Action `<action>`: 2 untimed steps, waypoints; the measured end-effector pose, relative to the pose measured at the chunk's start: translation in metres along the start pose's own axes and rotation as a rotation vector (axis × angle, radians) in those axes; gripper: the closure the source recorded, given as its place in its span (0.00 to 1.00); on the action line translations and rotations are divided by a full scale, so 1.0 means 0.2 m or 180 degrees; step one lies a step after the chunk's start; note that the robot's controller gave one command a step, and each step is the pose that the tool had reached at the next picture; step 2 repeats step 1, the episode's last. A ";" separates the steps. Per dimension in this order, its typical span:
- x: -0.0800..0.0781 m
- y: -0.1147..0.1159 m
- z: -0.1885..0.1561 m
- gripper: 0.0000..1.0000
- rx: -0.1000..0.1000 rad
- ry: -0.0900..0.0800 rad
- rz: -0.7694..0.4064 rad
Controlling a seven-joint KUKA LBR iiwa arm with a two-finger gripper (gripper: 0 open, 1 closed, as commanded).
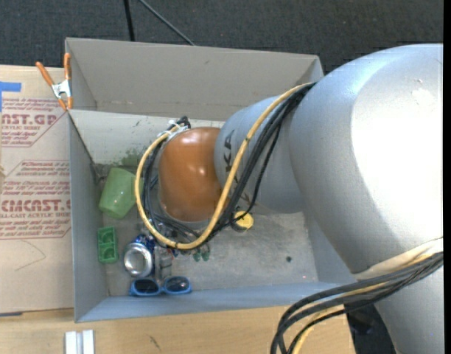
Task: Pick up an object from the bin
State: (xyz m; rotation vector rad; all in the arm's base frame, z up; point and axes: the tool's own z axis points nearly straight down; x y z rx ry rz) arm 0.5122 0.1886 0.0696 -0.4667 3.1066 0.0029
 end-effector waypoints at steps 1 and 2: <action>-0.06 -0.05 -0.68 1.00 0.0005 -0.0033 0.0028; -0.06 -0.05 -0.68 1.00 0.0005 -0.0033 0.0028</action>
Offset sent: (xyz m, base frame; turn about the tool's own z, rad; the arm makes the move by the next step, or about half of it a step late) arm 0.0132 -0.0078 0.1308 0.0086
